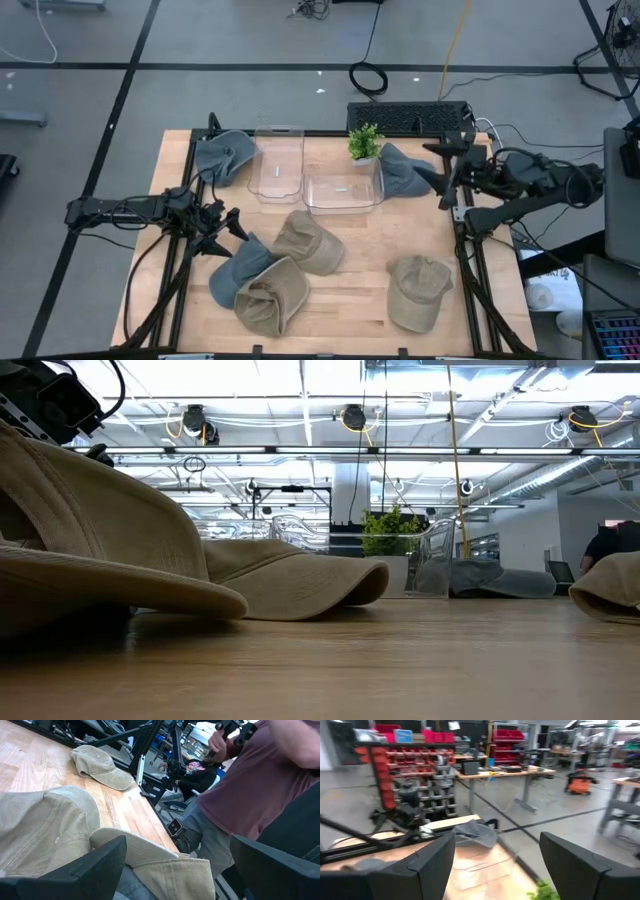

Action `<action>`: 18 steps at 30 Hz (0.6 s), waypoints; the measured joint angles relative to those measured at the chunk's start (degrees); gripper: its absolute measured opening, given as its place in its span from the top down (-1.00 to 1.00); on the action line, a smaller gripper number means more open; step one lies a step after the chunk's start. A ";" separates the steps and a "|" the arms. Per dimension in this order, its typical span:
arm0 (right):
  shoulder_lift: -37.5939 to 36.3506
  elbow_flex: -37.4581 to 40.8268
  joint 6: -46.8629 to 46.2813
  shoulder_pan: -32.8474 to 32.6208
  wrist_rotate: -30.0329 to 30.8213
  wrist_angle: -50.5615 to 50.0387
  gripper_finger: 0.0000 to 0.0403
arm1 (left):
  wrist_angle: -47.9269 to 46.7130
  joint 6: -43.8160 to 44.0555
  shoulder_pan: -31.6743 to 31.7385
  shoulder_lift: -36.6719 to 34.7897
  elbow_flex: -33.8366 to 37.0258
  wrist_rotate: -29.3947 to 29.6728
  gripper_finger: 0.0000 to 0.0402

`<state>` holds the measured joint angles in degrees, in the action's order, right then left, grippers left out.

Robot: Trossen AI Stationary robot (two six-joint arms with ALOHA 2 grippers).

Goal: Pick & Place hat
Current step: Put the right brown cap into the right transparent bin

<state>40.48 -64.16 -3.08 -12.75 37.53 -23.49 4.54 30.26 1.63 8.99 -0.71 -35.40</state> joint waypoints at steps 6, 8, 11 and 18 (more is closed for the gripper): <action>6.40 -9.35 0.95 0.00 0.18 -2.61 -0.38 | 0.01 0.00 0.01 0.00 0.01 -0.01 -0.80; 8.36 -11.84 1.47 0.01 0.18 -2.62 -0.38 | 0.02 0.00 0.02 0.00 0.01 0.00 -0.80; 10.77 -14.98 2.62 0.00 0.20 -2.60 -0.38 | 0.01 0.01 0.01 0.00 0.02 -0.01 -0.80; 15.31 -20.42 2.99 0.00 0.30 -2.51 -0.38 | 0.02 0.01 0.00 -0.01 0.02 -0.02 -0.80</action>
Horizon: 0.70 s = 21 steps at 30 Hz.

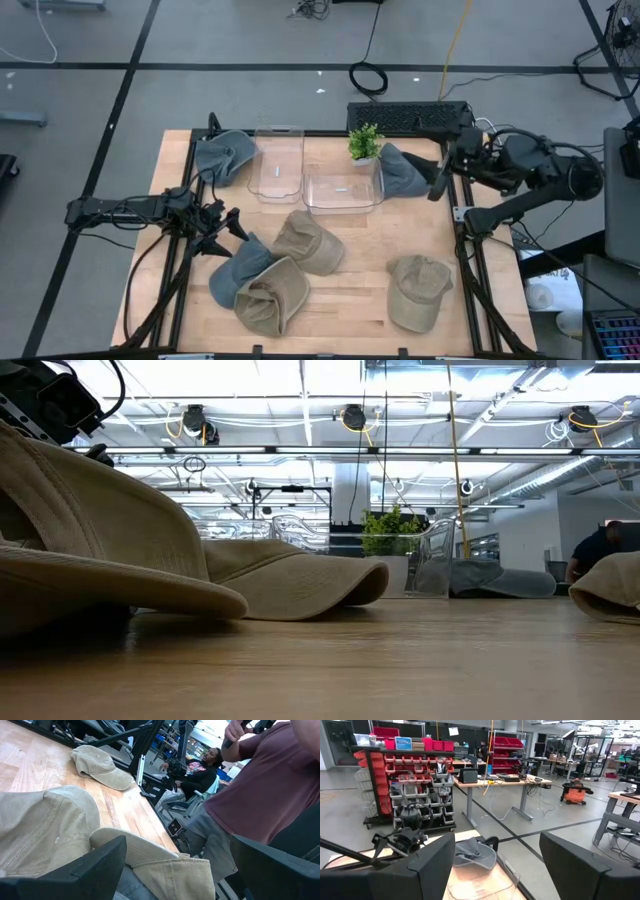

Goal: Pick & Place hat
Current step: Put the right brown cap into the right transparent bin

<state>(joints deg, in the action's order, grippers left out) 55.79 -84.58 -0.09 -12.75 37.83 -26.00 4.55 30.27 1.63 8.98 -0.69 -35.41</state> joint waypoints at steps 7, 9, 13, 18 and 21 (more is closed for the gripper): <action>4.03 -3.94 0.89 -1.07 2.62 1.32 -0.38 | 0.00 0.00 0.01 0.00 0.00 0.02 -0.80; 5.09 -4.73 1.00 -1.99 4.48 1.31 -0.38 | 0.00 -0.01 0.02 0.01 0.00 0.02 -0.80; 6.80 -5.57 0.96 -4.22 7.00 2.14 -0.38 | -0.01 -0.01 0.02 0.01 -0.02 0.00 -0.80; 8.29 -5.77 1.82 -7.40 10.24 4.81 -0.38 | -0.01 0.01 0.01 0.00 -0.01 0.01 -0.80; 8.79 -5.79 2.34 -8.99 10.43 5.21 -0.38 | -0.02 0.00 0.02 0.00 0.00 0.02 -0.80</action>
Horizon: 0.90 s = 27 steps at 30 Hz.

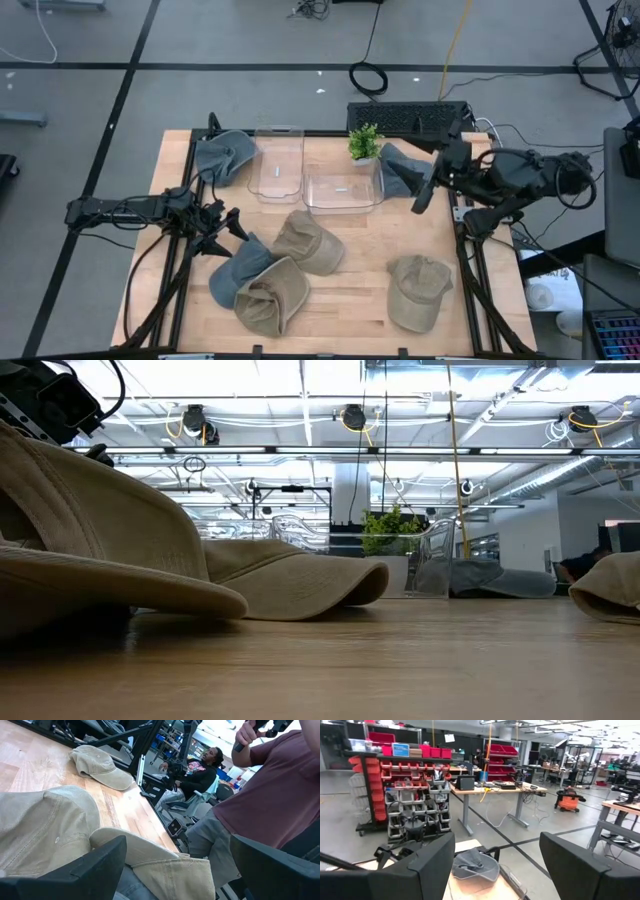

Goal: Pick & Place hat
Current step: Put the right brown cap into the right transparent bin

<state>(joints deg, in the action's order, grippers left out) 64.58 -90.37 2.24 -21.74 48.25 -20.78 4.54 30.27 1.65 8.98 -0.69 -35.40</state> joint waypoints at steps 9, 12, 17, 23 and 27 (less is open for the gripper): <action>0.74 0.00 0.14 -7.51 8.30 -0.05 -0.38 | 0.00 0.01 -0.01 -0.01 0.00 -0.02 -0.80; 1.10 0.00 0.01 -10.70 10.63 -0.07 -0.38 | 0.02 0.01 -0.02 -0.01 0.00 -0.02 -0.80; 2.35 0.00 -0.39 -16.03 13.10 -0.03 -0.38 | 0.02 0.00 -0.01 0.00 -0.01 0.00 -0.80; 3.92 0.00 -3.20 -21.55 17.57 -0.01 -0.38 | 0.02 0.01 0.00 0.01 0.00 0.00 -0.80; 5.27 0.00 -4.49 -24.78 21.35 0.39 -0.38 | 0.02 0.00 0.00 -0.01 -0.01 0.00 -0.80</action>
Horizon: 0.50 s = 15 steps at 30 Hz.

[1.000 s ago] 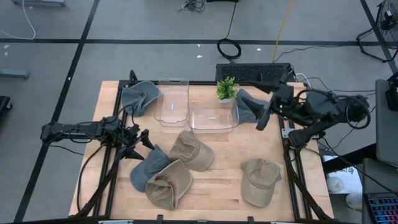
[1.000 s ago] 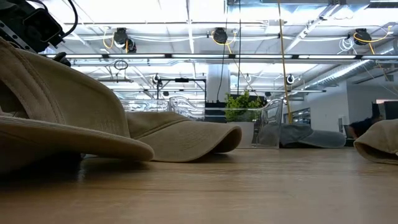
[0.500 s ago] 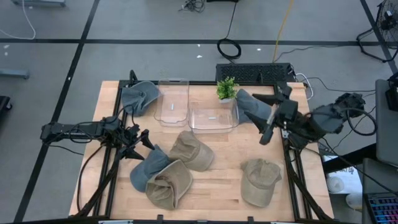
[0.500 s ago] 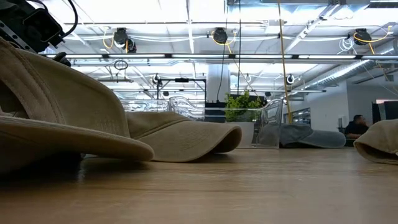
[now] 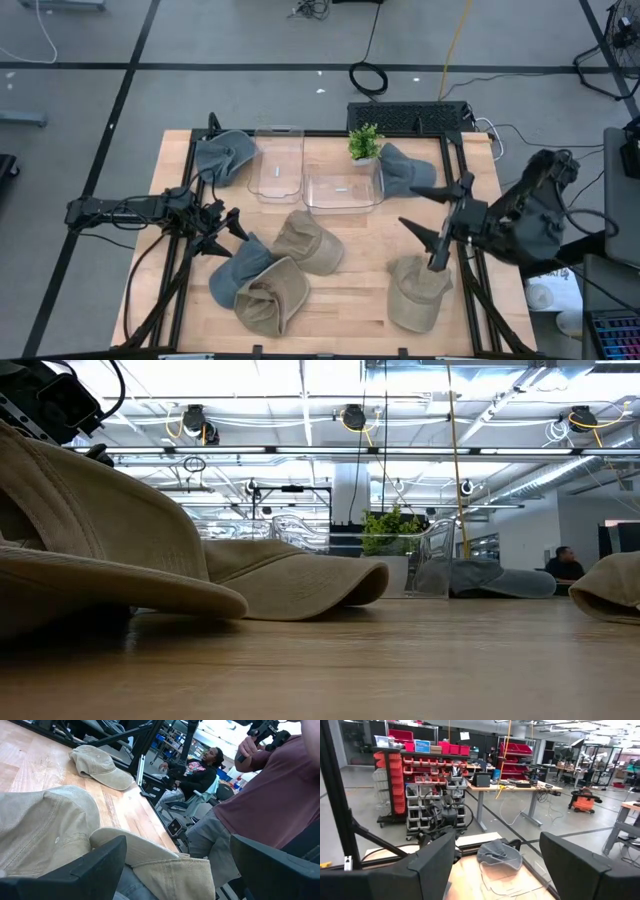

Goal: Pick & Place hat
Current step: Put the right brown cap into the right transparent bin

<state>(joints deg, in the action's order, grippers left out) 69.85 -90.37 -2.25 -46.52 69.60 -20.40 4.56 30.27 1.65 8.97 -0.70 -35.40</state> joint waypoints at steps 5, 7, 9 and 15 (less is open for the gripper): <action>2.08 0.02 0.31 -3.64 5.08 2.05 -0.38 | -0.02 -0.01 -0.02 0.00 0.01 0.00 -0.80; 2.94 0.02 0.33 -4.91 7.21 3.73 -0.38 | -0.02 0.00 -0.02 0.01 0.00 0.00 -0.80; 3.94 0.02 0.33 -6.27 9.42 5.46 -0.38 | 0.00 -0.01 0.00 0.02 0.01 0.00 -0.80; 7.29 0.04 0.37 -10.25 15.86 9.47 -0.38 | -0.01 0.00 -0.02 0.00 0.00 0.00 -0.80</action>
<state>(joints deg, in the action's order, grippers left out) 77.14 -90.32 -1.88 -56.77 85.46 -10.92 4.55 30.27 1.63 8.97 -0.70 -35.40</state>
